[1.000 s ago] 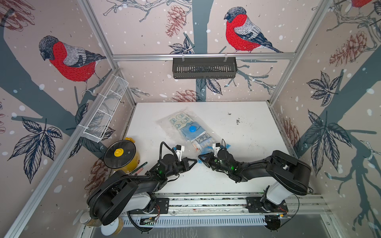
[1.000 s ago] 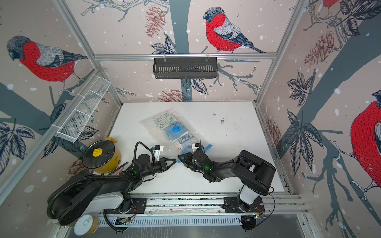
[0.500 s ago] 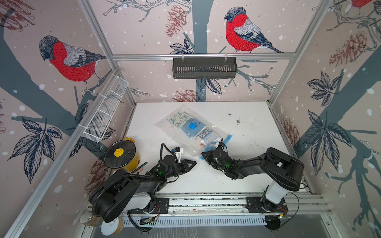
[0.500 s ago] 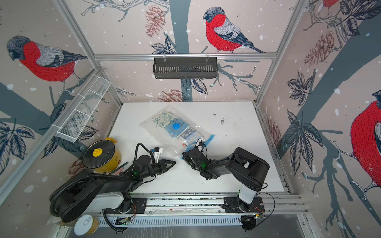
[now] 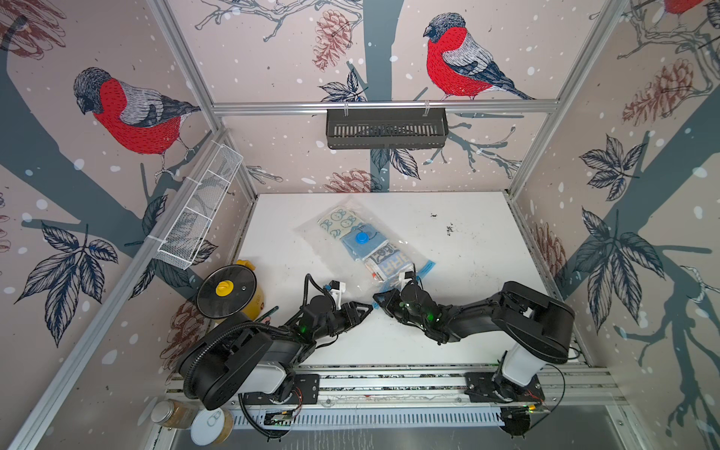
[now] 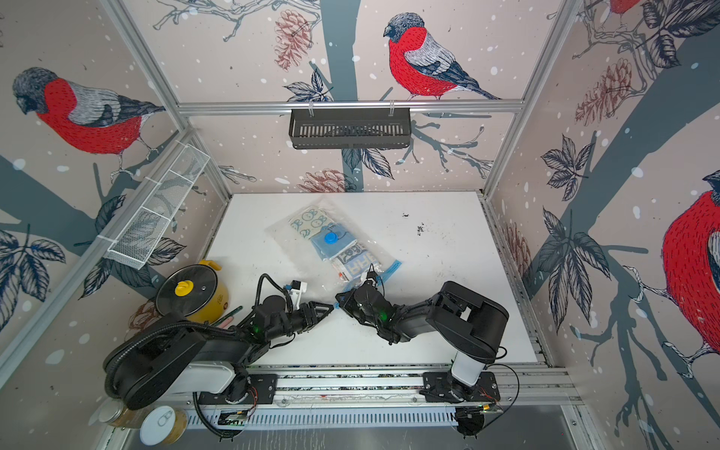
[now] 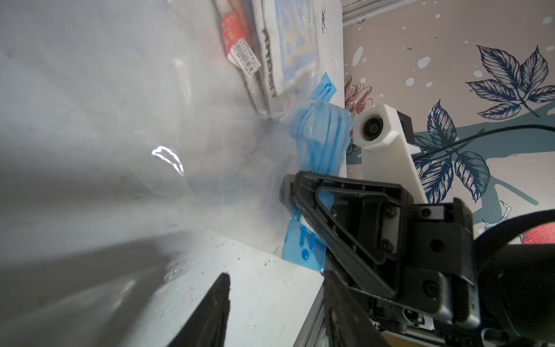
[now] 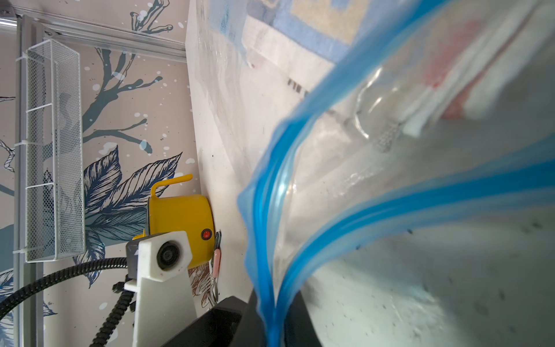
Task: Place the folded towel into the vacuum bag
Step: Close the vacuum bag at the center of the board.
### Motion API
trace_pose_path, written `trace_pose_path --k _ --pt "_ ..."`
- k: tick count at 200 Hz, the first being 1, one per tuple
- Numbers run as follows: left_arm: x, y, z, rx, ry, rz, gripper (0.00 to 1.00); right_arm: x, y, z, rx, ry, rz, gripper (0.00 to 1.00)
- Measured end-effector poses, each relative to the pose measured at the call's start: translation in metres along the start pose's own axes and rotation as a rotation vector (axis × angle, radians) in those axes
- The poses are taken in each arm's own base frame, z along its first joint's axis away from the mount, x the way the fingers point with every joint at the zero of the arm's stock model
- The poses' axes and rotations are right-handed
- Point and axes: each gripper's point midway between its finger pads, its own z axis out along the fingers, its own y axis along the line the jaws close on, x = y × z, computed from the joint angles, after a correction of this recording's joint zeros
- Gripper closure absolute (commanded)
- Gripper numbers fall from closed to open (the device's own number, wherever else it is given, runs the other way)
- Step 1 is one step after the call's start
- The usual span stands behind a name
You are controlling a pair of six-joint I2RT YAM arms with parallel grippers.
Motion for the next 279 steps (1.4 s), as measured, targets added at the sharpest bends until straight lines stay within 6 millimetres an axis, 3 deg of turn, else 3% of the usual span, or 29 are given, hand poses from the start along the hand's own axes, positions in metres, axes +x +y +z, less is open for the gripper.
trace_pose_path --k 42,108,169,191,216,228,254,279 --pt "-0.002 -0.008 0.006 0.027 -0.007 -0.004 0.59 0.006 0.002 0.000 -0.033 0.025 0.020 1.00" --pt "0.000 -0.011 0.012 0.053 -0.016 -0.044 0.79 0.008 0.003 0.002 -0.053 0.027 0.023 1.00" --pt "-0.002 -0.018 0.011 0.064 -0.038 -0.045 0.86 0.007 0.004 0.005 -0.075 0.018 0.043 1.00" --pt "-0.002 -0.017 0.012 0.058 -0.044 -0.052 1.00 0.006 0.005 0.006 -0.081 0.015 0.043 1.00" --pt "-0.002 -0.014 0.014 0.048 -0.044 -0.054 1.00 0.006 0.003 0.007 -0.074 0.009 0.043 1.00" --pt "-0.001 -0.014 0.015 0.047 -0.043 -0.057 1.00 0.006 0.002 0.007 -0.069 0.008 0.042 0.94" --pt "-0.001 -0.015 0.015 0.057 -0.042 -0.067 1.00 0.006 0.001 0.005 -0.063 0.007 0.037 0.72" --pt "-0.001 -0.022 0.014 0.083 -0.041 -0.058 1.00 0.008 0.005 0.000 -0.064 0.012 0.012 0.69"
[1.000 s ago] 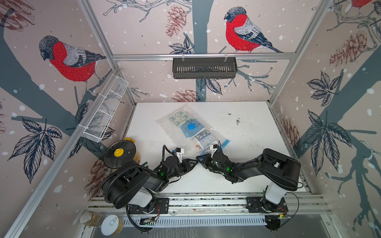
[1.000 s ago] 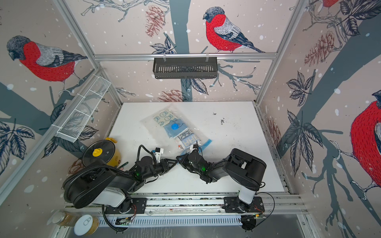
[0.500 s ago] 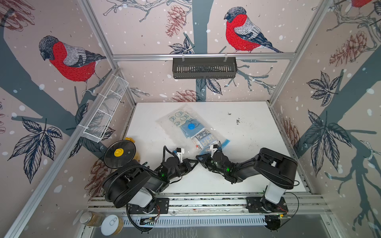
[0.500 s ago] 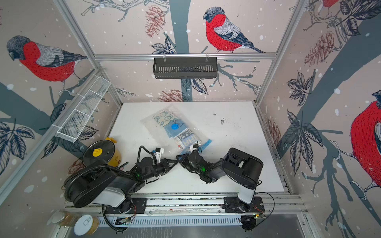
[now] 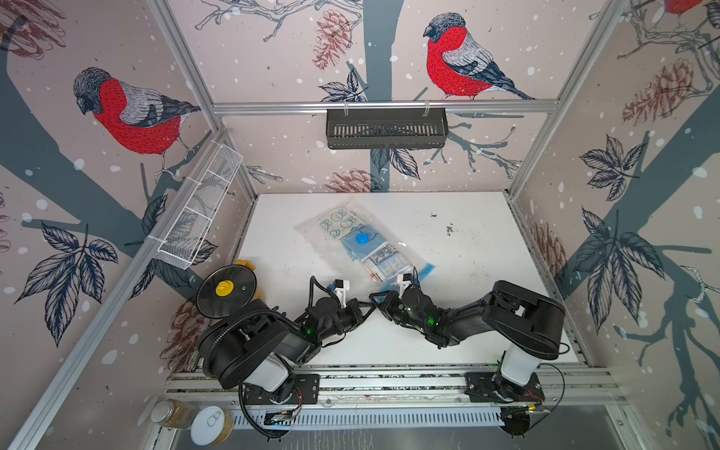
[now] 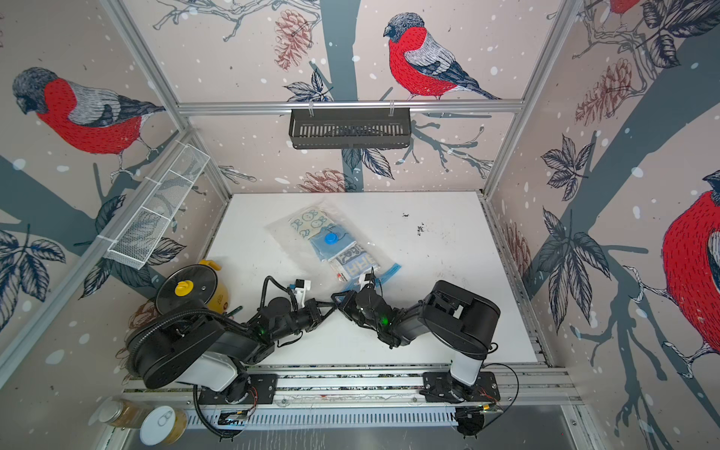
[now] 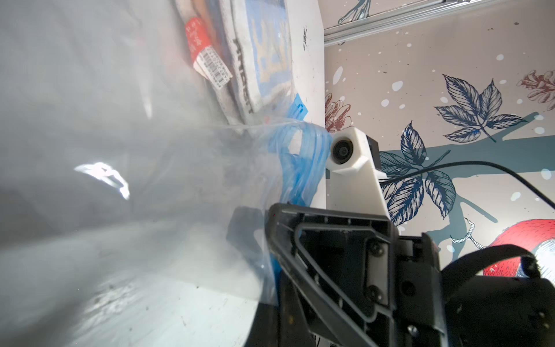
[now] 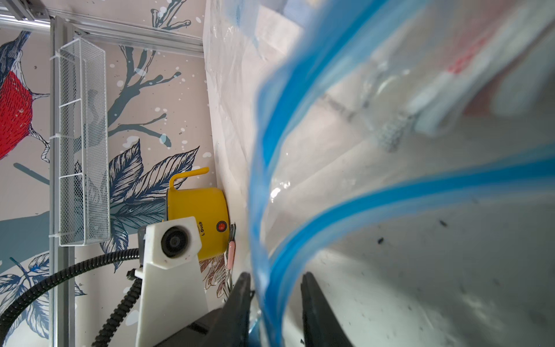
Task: Place the folded towel into the vacuum bag
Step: Close the vacuum bag at the center of the board.
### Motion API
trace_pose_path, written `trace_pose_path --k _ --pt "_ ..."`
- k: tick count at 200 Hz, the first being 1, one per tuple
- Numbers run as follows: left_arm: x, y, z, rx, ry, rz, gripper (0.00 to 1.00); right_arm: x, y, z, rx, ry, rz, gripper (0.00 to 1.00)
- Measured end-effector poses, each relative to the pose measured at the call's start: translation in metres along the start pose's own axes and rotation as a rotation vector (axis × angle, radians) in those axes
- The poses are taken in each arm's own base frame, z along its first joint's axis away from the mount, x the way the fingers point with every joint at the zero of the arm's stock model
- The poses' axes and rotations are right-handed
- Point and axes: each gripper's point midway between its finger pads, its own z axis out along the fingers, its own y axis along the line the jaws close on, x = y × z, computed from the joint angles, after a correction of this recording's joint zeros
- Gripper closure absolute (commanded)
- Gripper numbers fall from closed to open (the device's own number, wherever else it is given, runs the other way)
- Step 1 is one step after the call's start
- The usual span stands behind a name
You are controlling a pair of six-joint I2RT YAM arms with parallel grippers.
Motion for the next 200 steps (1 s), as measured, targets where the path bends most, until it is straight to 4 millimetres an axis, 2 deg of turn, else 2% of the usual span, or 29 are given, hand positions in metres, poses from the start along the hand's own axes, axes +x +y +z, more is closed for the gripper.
trace_pose_path --k 14,50,130,178,200 --pt "0.001 -0.003 -0.001 0.008 0.003 0.003 1.00 0.000 0.001 -0.004 -0.003 0.000 -0.013 0.70" --pt "0.002 -0.002 -0.001 0.003 0.011 0.010 1.00 0.000 -0.001 -0.010 -0.013 -0.003 -0.027 0.79" --pt "0.002 -0.003 -0.002 0.001 0.008 0.019 1.00 0.004 0.004 -0.017 -0.039 -0.003 -0.059 0.83" --pt "0.001 -0.004 -0.004 -0.005 0.005 0.022 1.00 0.004 0.007 -0.017 -0.055 -0.005 -0.062 0.99" --pt "0.000 -0.006 -0.005 -0.005 0.000 0.027 1.00 0.004 0.008 -0.017 -0.061 -0.006 -0.062 1.00"
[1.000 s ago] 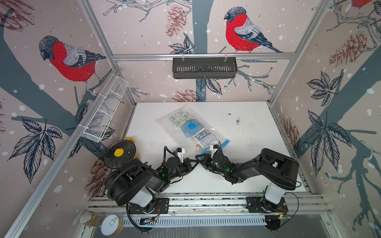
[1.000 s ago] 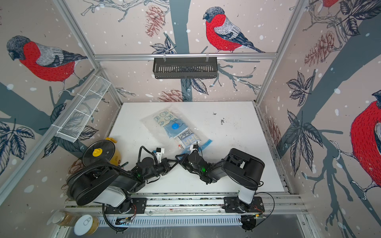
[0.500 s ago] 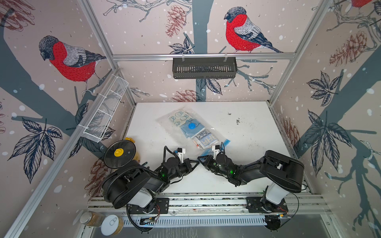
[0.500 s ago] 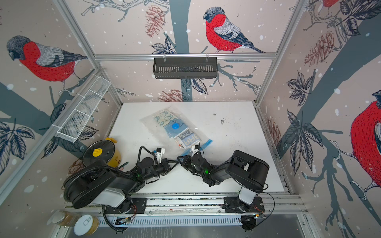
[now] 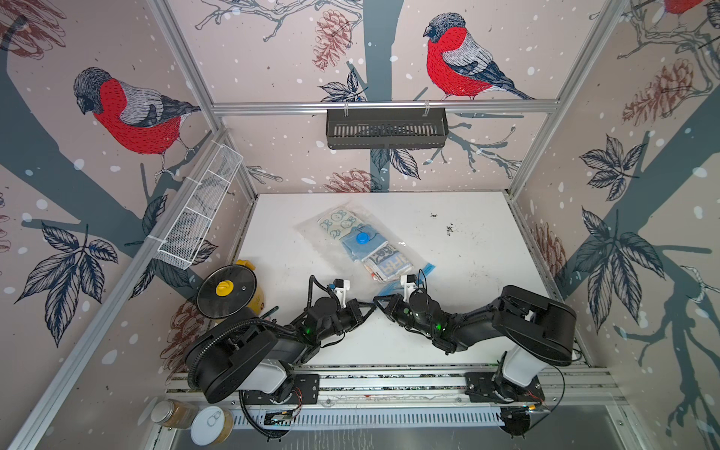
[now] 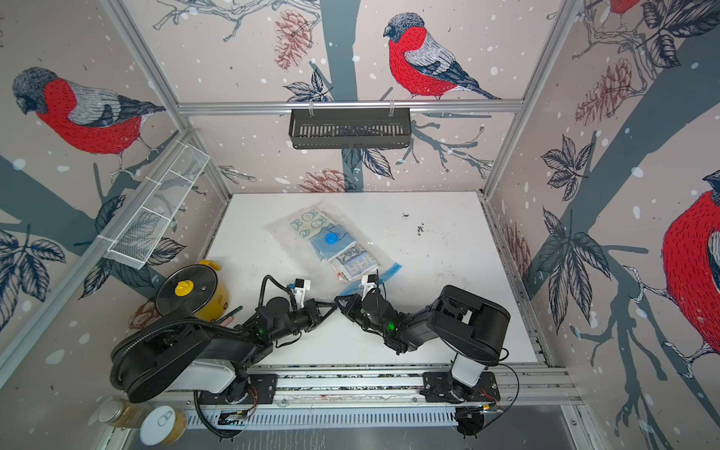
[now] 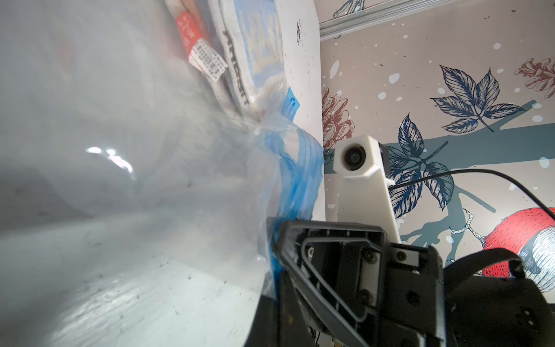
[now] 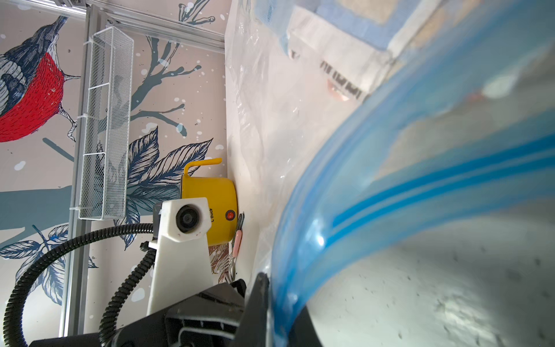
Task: Place the folded towel into the vacuum bag
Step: Close the vacuum bag at the center of the board.
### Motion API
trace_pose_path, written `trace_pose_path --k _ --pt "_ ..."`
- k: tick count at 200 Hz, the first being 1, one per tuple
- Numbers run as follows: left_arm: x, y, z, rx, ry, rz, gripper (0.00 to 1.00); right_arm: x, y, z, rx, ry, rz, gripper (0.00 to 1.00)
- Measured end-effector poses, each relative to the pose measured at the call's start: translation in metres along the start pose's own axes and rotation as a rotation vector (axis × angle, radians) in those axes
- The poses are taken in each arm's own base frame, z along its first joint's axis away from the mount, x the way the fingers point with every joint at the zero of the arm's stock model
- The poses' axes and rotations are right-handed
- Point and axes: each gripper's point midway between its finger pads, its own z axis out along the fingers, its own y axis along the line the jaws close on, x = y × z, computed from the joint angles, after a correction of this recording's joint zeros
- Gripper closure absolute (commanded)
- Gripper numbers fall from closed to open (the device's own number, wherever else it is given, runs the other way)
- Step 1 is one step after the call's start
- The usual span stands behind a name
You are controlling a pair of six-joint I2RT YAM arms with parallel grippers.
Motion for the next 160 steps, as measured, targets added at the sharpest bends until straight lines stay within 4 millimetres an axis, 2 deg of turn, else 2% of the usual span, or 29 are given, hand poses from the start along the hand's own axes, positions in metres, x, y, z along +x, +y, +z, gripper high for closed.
trace_pose_path --k 90,160 --pt "-0.005 -0.005 -0.006 -0.009 -0.025 0.042 1.00 -0.008 0.000 0.004 0.015 -0.009 0.072 1.00" --pt "-0.005 0.003 -0.007 -0.042 -0.026 0.043 1.00 -0.017 -0.022 0.005 0.090 -0.039 0.155 1.00"
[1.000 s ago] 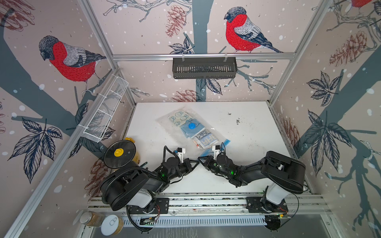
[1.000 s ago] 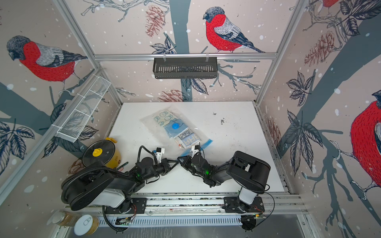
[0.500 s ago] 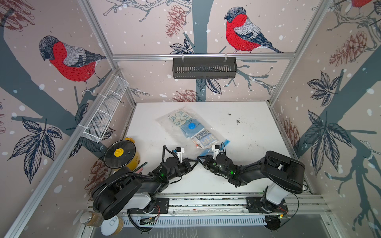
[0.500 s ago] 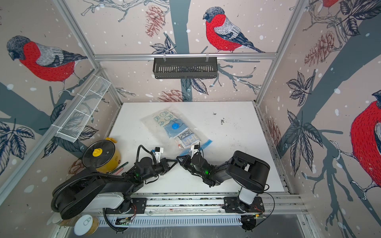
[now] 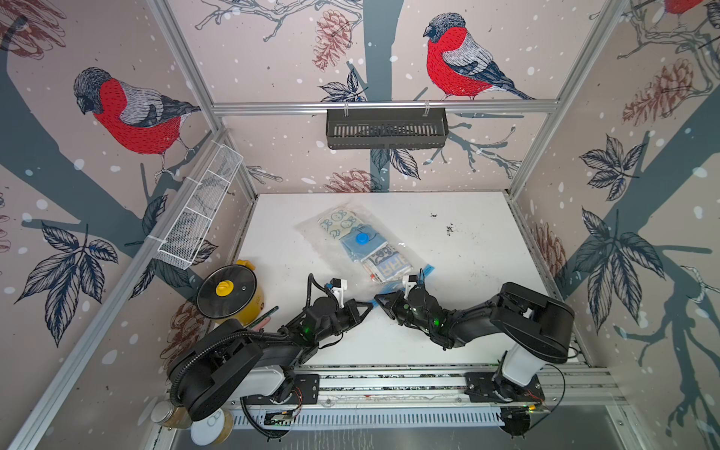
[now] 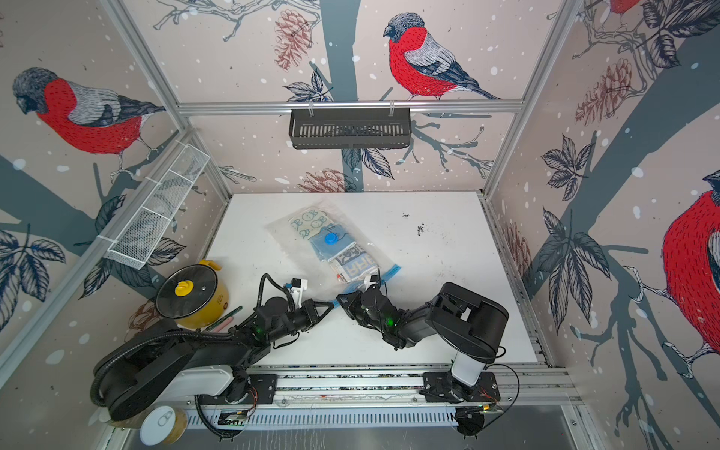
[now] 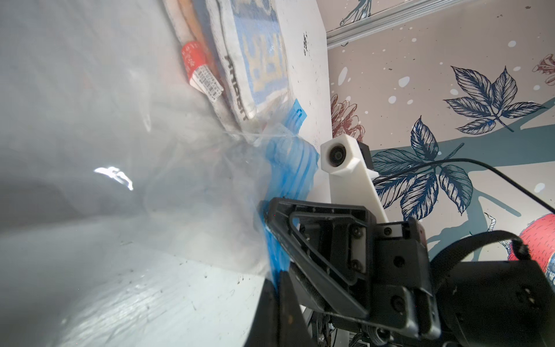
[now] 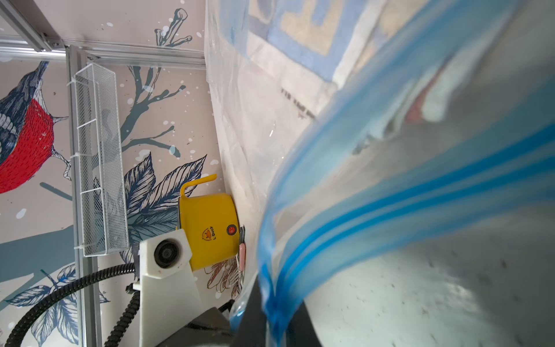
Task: Place the folded towel into the vacuum bag
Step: Close the vacuum bag at the center of the board.
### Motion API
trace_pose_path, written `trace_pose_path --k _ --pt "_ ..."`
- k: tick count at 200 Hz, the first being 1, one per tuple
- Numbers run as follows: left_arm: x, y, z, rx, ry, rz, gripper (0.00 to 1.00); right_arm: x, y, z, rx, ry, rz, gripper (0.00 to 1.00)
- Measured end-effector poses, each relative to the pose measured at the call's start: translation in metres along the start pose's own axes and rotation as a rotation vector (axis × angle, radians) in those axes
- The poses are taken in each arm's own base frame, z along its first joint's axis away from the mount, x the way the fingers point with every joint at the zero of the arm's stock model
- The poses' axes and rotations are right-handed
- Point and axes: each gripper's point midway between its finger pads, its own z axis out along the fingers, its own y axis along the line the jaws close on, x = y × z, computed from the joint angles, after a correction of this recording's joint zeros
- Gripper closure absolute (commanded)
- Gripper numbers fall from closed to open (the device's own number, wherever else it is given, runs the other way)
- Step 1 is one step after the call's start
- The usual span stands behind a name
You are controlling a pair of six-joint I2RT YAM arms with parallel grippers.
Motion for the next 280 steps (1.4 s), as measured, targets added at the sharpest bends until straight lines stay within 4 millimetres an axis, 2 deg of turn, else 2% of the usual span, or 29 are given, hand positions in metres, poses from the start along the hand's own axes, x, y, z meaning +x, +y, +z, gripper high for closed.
trace_pose_path --k 124,280 --pt "-0.003 0.003 -0.012 -0.004 -0.009 0.011 1.00 -0.017 -0.023 -0.003 0.070 -0.065 0.036 1.00" --pt "-0.001 0.001 -0.025 -0.001 0.025 0.049 1.00 -0.076 -0.056 -0.034 0.206 -0.266 0.063 1.00"
